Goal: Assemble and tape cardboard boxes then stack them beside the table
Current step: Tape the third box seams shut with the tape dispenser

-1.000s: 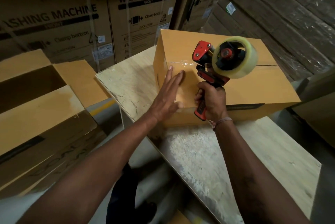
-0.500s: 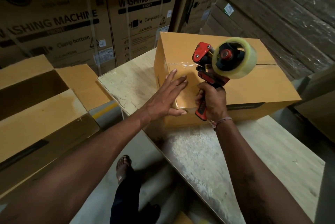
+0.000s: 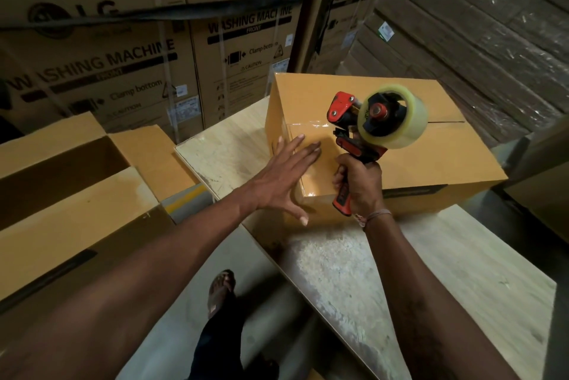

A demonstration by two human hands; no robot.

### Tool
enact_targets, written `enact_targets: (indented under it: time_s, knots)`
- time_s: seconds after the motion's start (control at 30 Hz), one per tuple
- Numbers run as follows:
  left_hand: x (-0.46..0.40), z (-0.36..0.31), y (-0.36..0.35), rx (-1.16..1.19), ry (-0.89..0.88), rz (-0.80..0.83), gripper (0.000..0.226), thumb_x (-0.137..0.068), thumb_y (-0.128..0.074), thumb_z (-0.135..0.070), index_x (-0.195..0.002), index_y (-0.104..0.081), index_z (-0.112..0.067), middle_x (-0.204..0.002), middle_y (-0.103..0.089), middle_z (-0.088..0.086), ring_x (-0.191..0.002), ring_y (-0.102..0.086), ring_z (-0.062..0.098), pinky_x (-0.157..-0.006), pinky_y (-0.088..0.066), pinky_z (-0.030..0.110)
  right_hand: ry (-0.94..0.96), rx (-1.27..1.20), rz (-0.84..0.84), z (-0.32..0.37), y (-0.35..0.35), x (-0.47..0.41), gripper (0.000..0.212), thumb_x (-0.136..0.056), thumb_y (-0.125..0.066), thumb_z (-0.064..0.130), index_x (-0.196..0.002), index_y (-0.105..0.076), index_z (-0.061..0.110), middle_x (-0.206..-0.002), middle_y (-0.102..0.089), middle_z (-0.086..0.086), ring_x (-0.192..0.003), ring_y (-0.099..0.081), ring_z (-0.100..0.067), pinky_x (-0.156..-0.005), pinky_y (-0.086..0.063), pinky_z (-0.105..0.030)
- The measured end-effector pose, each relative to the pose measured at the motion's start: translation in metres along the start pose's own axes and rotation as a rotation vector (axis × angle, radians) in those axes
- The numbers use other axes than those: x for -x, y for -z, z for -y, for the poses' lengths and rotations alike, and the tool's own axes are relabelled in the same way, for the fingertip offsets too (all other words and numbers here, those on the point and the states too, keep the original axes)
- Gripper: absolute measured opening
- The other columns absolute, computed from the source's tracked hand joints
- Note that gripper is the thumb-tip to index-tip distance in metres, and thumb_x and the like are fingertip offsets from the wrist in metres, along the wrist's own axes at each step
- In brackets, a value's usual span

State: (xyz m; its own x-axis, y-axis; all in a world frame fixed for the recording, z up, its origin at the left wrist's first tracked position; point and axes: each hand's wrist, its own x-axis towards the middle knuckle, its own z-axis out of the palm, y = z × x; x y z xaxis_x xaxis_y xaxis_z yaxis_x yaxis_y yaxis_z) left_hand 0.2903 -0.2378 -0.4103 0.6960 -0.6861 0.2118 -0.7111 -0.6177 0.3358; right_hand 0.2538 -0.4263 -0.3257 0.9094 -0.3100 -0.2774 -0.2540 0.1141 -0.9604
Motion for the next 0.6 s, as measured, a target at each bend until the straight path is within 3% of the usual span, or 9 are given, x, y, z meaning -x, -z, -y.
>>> enact_targets:
  time_s: [0.1,0.2,0.3,0.4,0.47,0.6]
  knots:
    - [-0.005,0.009,0.009,0.162,0.042,-0.137,0.104,-0.094,-0.014,-0.083,-0.166,-0.005,-0.008,-0.175,0.002,0.008,-0.161,0.01,0.022,-0.126,0.002,0.062,-0.046,0.017,-0.015,0.003,-0.002,-0.003,0.029,-0.09,-0.065,0.003,-0.063,-0.057,0.01,-0.051,-0.051,-0.008,-0.045,-0.046,-0.022,-0.05,-0.04,-0.029]
    - [-0.025,0.023,0.022,0.395,0.283,-0.209,0.085,-0.105,-0.018,-0.066,-0.166,0.007,-0.012,-0.174,0.015,0.003,-0.158,0.018,0.013,-0.13,0.001,0.052,-0.093,-0.013,-0.026,0.011,-0.014,-0.012,0.027,-0.091,-0.064,0.002,-0.066,-0.056,0.011,-0.052,-0.048,-0.007,-0.045,-0.045,-0.021,-0.05,-0.039,-0.029]
    - [-0.041,0.029,0.02,0.685,0.49,-0.136,0.086,-0.107,-0.031,-0.061,-0.159,0.028,-0.028,-0.168,0.033,-0.007,-0.155,0.023,0.009,-0.131,-0.003,0.049,-0.128,-0.025,-0.017,0.015,-0.033,-0.023,0.027,-0.091,-0.064,0.002,-0.067,-0.058,0.011,-0.05,-0.049,-0.005,-0.046,-0.046,-0.021,-0.052,-0.04,-0.031]
    - [-0.041,0.025,0.006,0.883,0.577,-0.174,0.088,-0.099,-0.031,-0.075,-0.155,0.03,-0.046,-0.172,0.021,-0.012,-0.16,-0.001,0.016,-0.127,-0.019,0.056,-0.18,0.032,0.008,0.017,-0.045,-0.035,0.025,-0.087,-0.066,0.004,-0.064,-0.06,0.01,-0.051,-0.05,-0.008,-0.049,-0.046,-0.025,-0.053,-0.039,-0.033]
    - [-0.035,0.03,-0.005,0.929,0.589,-0.19,0.089,-0.091,-0.023,-0.086,-0.156,0.026,-0.05,-0.172,0.016,-0.015,-0.16,-0.006,0.017,-0.127,-0.022,0.056,-0.229,0.077,0.043,0.023,-0.05,-0.042,0.024,-0.087,-0.065,0.004,-0.064,-0.061,0.01,-0.052,-0.051,-0.009,-0.049,-0.048,-0.025,-0.052,-0.039,-0.033]
    - [-0.016,0.058,-0.024,0.863,0.542,-0.123,0.093,-0.083,-0.008,-0.095,-0.157,0.022,-0.048,-0.169,0.022,-0.02,-0.159,0.009,0.007,-0.13,-0.01,0.051,-0.265,0.048,0.137,0.039,-0.061,-0.053,0.024,-0.089,-0.063,0.002,-0.067,-0.058,0.011,-0.053,-0.051,-0.007,-0.049,-0.051,-0.022,-0.05,-0.043,-0.03]
